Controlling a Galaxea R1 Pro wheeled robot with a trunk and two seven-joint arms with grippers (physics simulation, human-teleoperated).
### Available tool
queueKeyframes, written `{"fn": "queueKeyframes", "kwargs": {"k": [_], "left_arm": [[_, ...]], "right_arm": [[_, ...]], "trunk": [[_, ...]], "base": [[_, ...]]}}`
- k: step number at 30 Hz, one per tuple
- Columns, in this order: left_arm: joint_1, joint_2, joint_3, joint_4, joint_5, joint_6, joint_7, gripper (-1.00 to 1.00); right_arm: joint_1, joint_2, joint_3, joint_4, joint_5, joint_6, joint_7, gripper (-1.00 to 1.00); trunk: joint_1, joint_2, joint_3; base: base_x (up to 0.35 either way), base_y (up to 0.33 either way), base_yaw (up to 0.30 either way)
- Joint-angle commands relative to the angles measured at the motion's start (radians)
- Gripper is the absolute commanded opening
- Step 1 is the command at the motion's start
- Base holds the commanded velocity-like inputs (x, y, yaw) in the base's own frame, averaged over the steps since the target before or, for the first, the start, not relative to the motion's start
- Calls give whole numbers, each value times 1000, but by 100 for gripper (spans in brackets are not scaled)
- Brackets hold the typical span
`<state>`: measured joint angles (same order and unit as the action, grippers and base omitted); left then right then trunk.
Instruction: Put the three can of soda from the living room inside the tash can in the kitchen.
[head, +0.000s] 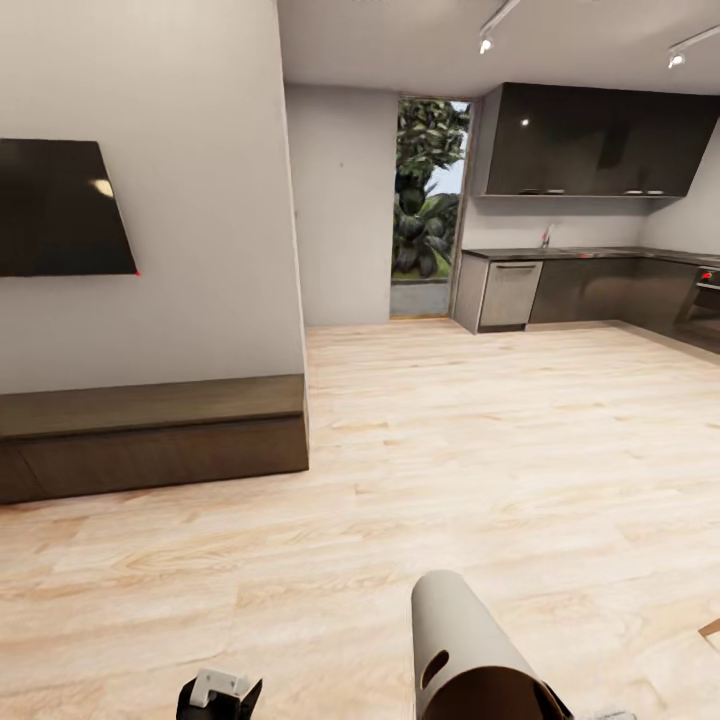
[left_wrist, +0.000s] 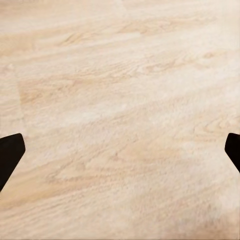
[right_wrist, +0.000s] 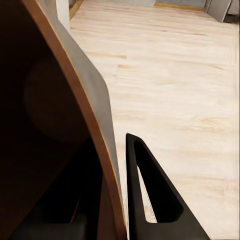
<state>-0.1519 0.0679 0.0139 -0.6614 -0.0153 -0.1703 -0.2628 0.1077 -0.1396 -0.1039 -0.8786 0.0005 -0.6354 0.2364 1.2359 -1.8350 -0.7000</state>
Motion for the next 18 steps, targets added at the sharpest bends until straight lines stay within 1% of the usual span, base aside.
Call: {"fn": "queueKeyframes", "kwargs": {"k": [1, 2, 3, 4, 5, 6, 7, 8, 9, 10, 11, 13, 15, 18], "left_arm": [[1, 1, 0, -2, 0, -1, -1, 100], [1, 3, 1, -2, 0, -1, -1, 100], [1, 15, 14, -3, 0, -1, -1, 100], [1, 20, 23, -4, 0, -1, -2, 100], [2, 31, 55, -3, 0, 0, -2, 100], [2, 36, 77, -2, 1, 0, -4, 100], [2, 48, 133, -1, 9, 0, -19, 100], [4, 63, 225, 1, 21, -1, -69, 100], [6, 70, 272, 3, 23, -4, -106, 100], [7, 72, 289, 5, 23, -7, -119, 100], [9, 77, 313, 10, 23, -19, -140, 100], [11, 82, 335, 33, 24, -45, -159, 100], [12, 85, 348, 54, 29, -68, -174, 100], [12, 86, 356, 66, 33, -80, -180, 100]], "right_arm": [[0, -4, -3, -1, -6, 0, 6, -100], [0, -9, -5, 2, -7, 0, 8, -100], [0, -19, -21, 9, -7, -1, 10, -100], [0, -24, -30, 12, -7, -2, 11, -100], [0, -31, -47, 15, -7, -2, 13, -100], [0, -34, -53, 16, -7, -2, 15, -100], [0, -37, -64, 18, -7, -3, 24, -100], [0, -42, -76, 20, -9, -3, 39, -100], [0, -43, -90, 20, -20, -3, 47, -100], [0, -44, -97, 20, -26, -3, 50, -100], [0, -45, -109, 21, -39, -2, 61, -100], [0, -45, -121, 21, -51, -1, 83, -100], [0, -44, -130, 22, -59, 0, 101, -100], [0, -42, -134, 20, -63, 0, 109, -100]], "trunk": [[0, 0, 0], [0, 0, 0], [0, 0, 0], [0, 0, 0], [0, 0, 0], [0, 0, 0], [0, 0, 0], [0, 0, 0], [0, 0, 0], [0, 0, 0], [0, 0, 0], [0, 0, 0], [0, 0, 0], [0, 0, 0]], "base": [[-3, 3, 0], [-2, 2, 0], [-1, 1, 0], [0, 0, 0], [0, 0, 0], [0, 0, 0], [0, 0, 0], [0, 0, 0], [0, 0, 0], [0, 0, 0], [0, 0, 0], [0, 0, 0], [0, 0, 0], [0, 0, 0]]}}
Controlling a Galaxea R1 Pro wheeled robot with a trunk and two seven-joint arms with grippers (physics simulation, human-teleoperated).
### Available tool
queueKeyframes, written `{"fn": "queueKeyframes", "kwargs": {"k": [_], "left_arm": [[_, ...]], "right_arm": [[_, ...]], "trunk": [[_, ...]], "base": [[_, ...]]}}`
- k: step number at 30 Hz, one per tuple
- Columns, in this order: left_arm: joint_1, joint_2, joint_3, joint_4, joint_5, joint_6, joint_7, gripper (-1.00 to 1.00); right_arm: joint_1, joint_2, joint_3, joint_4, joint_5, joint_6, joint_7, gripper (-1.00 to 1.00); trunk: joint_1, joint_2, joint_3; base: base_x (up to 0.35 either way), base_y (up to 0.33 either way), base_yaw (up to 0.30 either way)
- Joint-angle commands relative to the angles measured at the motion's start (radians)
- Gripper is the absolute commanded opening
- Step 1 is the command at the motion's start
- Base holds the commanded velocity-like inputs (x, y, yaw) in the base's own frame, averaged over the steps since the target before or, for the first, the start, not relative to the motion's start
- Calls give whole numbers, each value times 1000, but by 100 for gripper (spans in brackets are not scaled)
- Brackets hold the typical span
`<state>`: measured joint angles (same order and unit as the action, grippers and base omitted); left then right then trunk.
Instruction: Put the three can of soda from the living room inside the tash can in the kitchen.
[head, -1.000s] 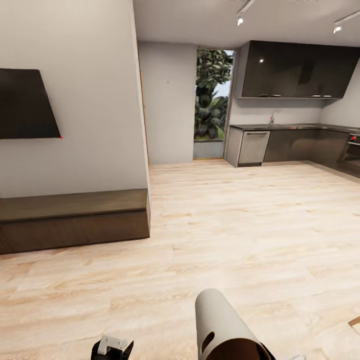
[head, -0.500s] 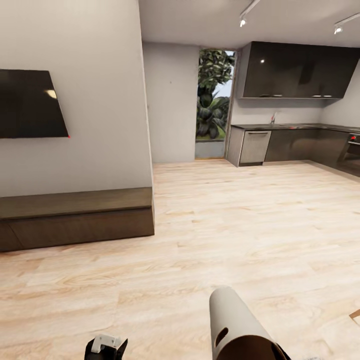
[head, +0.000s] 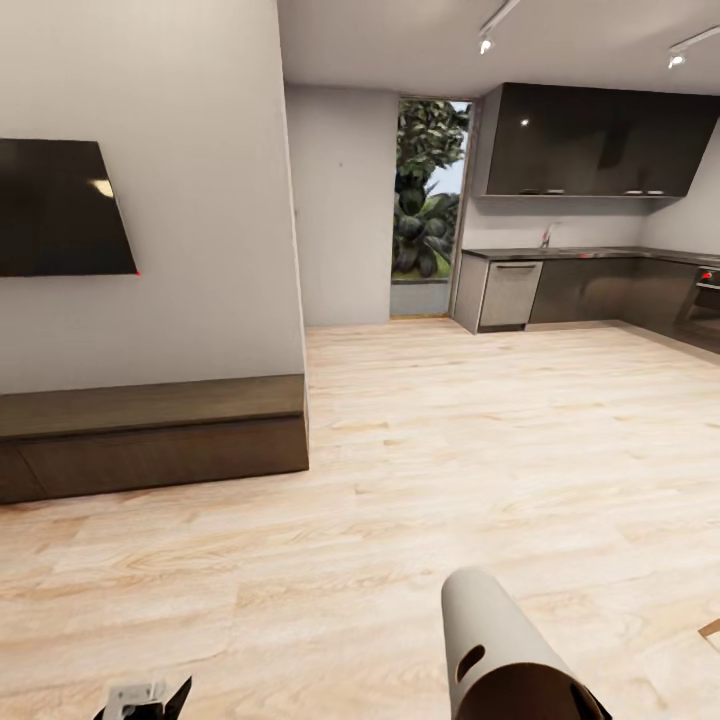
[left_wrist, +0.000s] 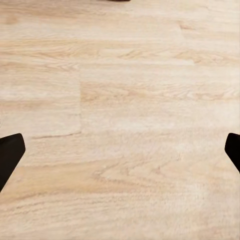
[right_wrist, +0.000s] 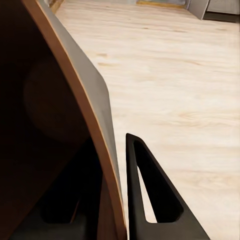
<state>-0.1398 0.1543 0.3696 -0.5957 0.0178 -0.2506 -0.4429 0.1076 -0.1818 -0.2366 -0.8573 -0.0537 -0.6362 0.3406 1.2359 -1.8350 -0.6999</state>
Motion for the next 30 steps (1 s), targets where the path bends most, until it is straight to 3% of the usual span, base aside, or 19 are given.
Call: {"fn": "queueKeyframes", "kwargs": {"k": [1, 13, 17, 30], "left_arm": [[0, 0, 2, 4, 1, -3, -1, 100], [-3, -2, 5, 13, -10, -7, -3, 100], [-3, -3, 5, 13, -10, -7, -3, 100], [-3, -3, 5, 13, -10, -7, -3, 100]], "right_arm": [[0, 3, -2, -5, -9, 0, 7, -100], [0, 17, -12, -15, -16, 1, -2, -100], [0, 30, -11, -16, -59, 2, -3, -100], [0, 36, -10, -16, -84, 3, -3, -100]], "trunk": [[0, 0, 0], [0, 0, 0], [0, 0, 0], [0, 0, 2]], "base": [[0, 0, 0], [0, 0, 0], [0, 0, 36], [0, 50, 205]]}}
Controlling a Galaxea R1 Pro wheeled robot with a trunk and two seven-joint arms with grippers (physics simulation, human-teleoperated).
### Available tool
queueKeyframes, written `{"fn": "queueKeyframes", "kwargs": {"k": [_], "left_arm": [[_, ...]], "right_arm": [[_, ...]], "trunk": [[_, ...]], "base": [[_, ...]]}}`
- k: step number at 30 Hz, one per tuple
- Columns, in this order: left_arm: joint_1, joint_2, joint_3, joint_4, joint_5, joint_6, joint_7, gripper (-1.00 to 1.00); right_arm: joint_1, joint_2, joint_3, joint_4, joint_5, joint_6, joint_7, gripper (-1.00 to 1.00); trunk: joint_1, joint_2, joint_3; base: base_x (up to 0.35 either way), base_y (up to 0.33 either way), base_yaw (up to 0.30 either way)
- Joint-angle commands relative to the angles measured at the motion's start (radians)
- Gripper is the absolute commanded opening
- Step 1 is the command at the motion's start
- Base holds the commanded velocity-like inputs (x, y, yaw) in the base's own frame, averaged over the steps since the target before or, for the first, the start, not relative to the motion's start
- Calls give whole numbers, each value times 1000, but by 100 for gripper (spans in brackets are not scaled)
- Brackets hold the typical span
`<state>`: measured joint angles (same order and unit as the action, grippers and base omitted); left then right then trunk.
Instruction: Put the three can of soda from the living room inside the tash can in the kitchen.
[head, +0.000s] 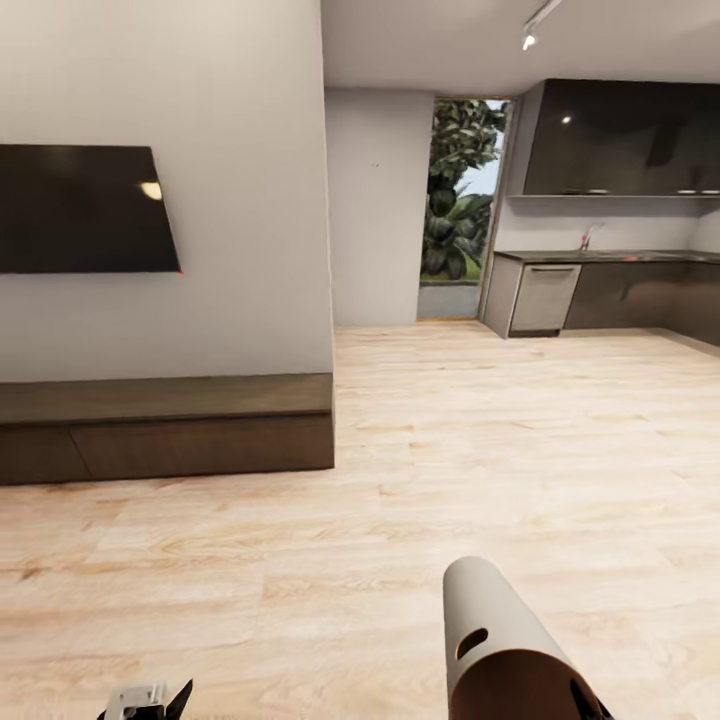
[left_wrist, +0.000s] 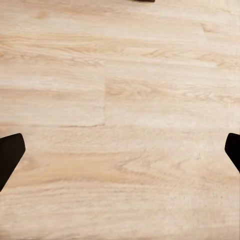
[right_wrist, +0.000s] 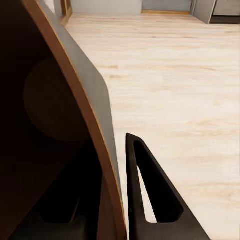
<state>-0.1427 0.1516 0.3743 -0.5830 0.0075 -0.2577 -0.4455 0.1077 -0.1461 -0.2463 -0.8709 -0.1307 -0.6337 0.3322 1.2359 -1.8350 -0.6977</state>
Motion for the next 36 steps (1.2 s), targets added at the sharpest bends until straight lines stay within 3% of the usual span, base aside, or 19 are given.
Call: {"fn": "queueKeyframes", "kwargs": {"k": [1, 36], "left_arm": [[0, 0, 0, 0, -1, 1, 0, 100], [-2, -2, 2, 40, 0, 0, 2, 100]], "right_arm": [[0, 0, -1, -1, -7, 0, 5, -100], [0, 0, 4, 10, -4, 0, 6, -100]], "trunk": [[0, 0, 0], [0, 0, 0]], "base": [[0, 160, 237], [0, 278, 234]]}}
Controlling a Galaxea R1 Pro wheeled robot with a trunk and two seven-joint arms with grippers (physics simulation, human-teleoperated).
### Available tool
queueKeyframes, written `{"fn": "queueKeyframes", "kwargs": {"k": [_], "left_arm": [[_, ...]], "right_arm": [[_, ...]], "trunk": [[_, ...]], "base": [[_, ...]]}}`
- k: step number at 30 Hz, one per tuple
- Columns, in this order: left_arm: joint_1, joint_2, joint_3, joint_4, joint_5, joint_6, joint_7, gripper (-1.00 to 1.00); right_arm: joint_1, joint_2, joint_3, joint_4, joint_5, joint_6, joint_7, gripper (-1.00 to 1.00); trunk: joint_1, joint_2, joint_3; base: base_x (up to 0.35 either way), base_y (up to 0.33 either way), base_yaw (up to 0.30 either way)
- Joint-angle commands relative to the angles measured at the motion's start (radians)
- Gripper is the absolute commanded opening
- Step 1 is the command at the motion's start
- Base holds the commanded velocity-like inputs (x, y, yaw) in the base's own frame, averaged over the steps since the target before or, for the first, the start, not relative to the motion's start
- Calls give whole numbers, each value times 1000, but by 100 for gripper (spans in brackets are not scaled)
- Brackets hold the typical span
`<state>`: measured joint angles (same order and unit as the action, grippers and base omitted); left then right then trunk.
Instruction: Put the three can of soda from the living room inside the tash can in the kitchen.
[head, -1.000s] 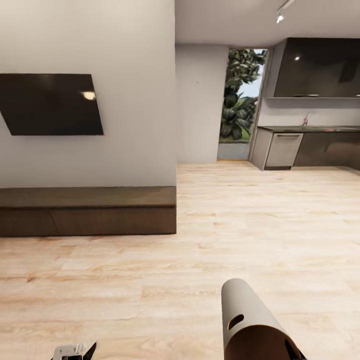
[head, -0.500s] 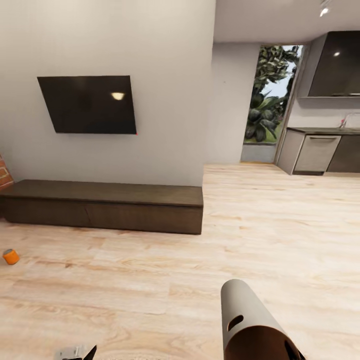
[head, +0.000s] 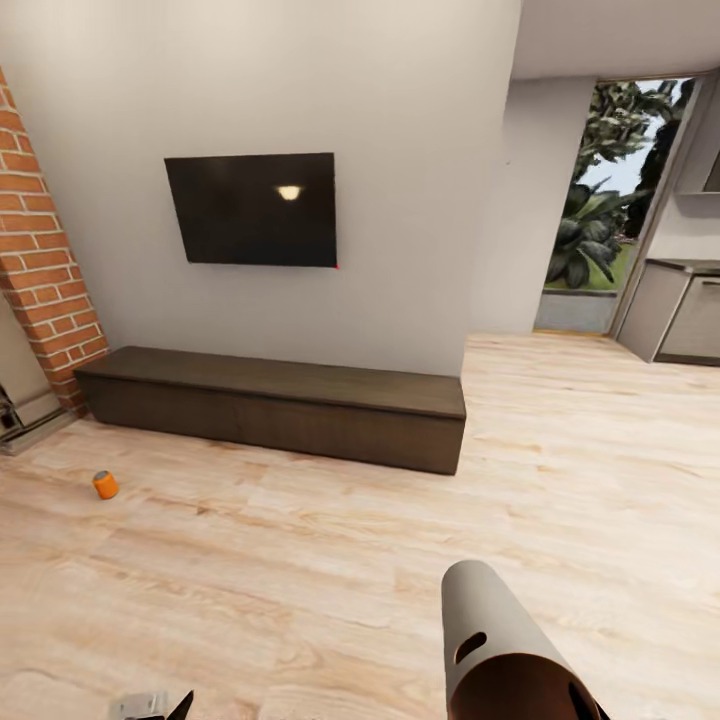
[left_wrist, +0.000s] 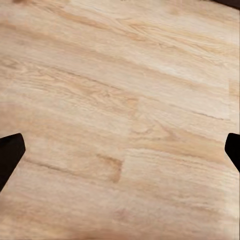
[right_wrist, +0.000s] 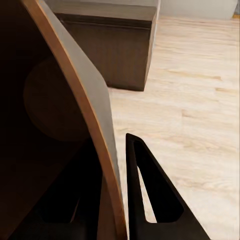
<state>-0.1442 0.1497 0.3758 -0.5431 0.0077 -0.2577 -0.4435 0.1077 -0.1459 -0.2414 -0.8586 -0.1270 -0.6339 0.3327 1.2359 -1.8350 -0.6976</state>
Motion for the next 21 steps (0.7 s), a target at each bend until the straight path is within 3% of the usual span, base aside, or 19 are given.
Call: {"fn": "queueKeyframes", "kwargs": {"k": [1, 21], "left_arm": [[0, 0, 0, 0, 0, 0, 0, 100], [0, 0, 0, 61, 2, 0, -1, 100]], "right_arm": [[0, 0, -1, -2, -8, 0, 5, -100], [0, 2, 3, 0, -6, 0, 5, -100]], "trunk": [[0, 0, 0], [0, 0, 0]], "base": [[0, 286, 245], [0, 299, 218]]}}
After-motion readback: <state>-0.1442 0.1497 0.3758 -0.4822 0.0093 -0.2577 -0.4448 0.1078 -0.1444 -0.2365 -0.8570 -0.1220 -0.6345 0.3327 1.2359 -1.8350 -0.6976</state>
